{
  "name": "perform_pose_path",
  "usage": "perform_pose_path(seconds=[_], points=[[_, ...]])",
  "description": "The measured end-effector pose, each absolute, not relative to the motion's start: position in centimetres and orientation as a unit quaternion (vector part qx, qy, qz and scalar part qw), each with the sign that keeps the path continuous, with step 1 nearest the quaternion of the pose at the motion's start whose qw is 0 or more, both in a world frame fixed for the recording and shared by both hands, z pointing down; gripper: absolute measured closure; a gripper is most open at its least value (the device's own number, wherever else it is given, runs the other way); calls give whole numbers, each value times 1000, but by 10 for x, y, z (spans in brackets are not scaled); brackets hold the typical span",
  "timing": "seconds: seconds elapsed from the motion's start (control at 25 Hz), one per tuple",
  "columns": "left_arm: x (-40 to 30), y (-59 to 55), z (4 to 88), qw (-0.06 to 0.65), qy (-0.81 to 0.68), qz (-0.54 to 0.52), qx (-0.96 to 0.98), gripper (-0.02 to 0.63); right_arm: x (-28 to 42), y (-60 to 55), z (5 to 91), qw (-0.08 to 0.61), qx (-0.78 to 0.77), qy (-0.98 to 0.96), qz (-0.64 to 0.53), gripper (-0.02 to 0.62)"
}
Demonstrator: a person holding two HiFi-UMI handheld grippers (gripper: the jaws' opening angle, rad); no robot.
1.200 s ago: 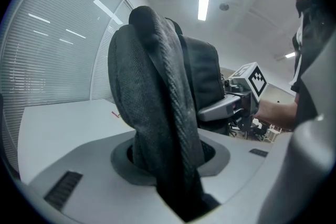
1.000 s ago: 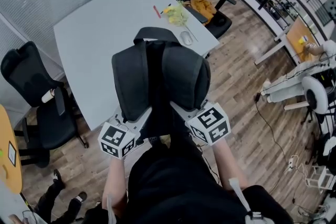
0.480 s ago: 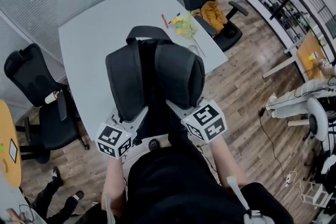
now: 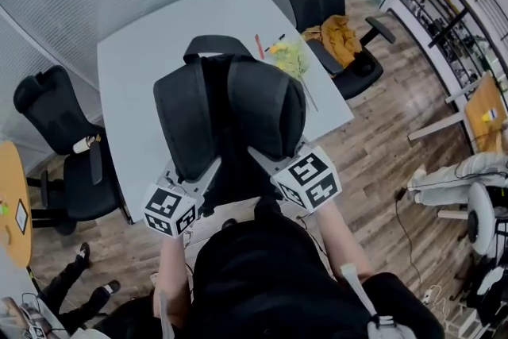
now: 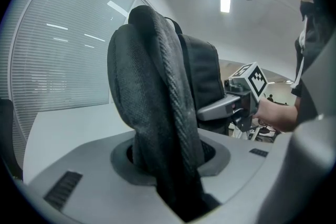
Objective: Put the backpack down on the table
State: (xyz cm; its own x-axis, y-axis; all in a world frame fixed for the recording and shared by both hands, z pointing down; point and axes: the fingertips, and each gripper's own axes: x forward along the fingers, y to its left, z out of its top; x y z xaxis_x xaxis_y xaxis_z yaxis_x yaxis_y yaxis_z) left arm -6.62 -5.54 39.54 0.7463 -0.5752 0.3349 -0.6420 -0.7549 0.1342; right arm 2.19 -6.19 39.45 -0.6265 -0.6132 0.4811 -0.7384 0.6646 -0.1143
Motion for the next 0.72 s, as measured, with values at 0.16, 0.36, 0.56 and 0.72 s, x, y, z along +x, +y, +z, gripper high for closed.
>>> perform_pose_path(seconds=[0.16,0.36,0.56,0.72], points=[[-51,-71,404,132,-349,141,917,459,36,-82,403,210,358,-897,156,420],[-33,-87,416,144,-375,147,904,457,54,-103,416,215,331,-904,163,420],[-21,-100,428,151,-398,157,891,457,65,-118,430,216,308,-911,170,420],[-20,-106,436,159,-412,163,882,457,66,-127,438,221,293,-914,175,420]])
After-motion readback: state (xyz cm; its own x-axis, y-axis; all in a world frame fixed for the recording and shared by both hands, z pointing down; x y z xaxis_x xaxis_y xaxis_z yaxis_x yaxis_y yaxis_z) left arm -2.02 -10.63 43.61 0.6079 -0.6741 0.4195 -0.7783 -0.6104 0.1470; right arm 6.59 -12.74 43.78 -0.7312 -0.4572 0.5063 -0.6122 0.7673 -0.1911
